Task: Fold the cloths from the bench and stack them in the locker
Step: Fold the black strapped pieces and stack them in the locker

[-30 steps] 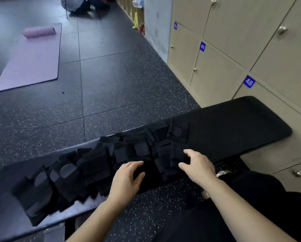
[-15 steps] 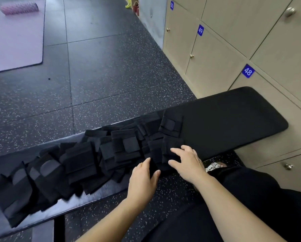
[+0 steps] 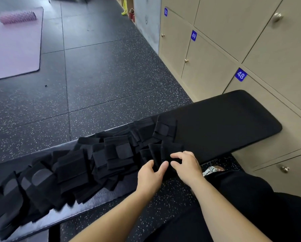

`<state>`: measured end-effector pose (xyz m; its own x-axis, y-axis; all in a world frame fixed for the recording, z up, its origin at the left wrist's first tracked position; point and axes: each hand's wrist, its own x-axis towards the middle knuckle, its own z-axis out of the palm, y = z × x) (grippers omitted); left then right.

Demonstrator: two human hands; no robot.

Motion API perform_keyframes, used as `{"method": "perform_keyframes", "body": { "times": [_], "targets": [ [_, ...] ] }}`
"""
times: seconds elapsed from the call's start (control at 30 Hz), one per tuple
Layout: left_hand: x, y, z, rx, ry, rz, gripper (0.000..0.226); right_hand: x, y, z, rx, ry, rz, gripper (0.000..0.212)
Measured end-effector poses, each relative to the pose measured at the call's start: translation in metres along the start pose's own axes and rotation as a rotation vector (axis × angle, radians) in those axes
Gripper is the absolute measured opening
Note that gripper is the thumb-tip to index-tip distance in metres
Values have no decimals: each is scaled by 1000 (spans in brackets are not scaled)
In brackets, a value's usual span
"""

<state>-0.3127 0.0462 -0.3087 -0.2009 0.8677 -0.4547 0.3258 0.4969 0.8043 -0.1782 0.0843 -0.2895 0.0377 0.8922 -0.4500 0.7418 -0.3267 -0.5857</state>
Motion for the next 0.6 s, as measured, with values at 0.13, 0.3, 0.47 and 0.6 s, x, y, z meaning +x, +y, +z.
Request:
{"method": "perform_keyframes", "body": {
  "times": [0.13, 0.3, 0.47, 0.6],
  "targets": [
    [4, 2, 1, -44, 15, -25, 26, 2, 3, -1, 60, 8, 17, 20],
    [0, 3, 4, -122, 11, 31, 6, 4, 7, -2, 146, 22, 53, 10],
    [-3, 8, 1, -206, -26, 58, 7, 4, 8, -1, 316, 52, 108, 33],
    [-7, 16, -6, -287, -43, 93, 10, -1, 8, -6, 564, -8, 185, 67]
  ]
}}
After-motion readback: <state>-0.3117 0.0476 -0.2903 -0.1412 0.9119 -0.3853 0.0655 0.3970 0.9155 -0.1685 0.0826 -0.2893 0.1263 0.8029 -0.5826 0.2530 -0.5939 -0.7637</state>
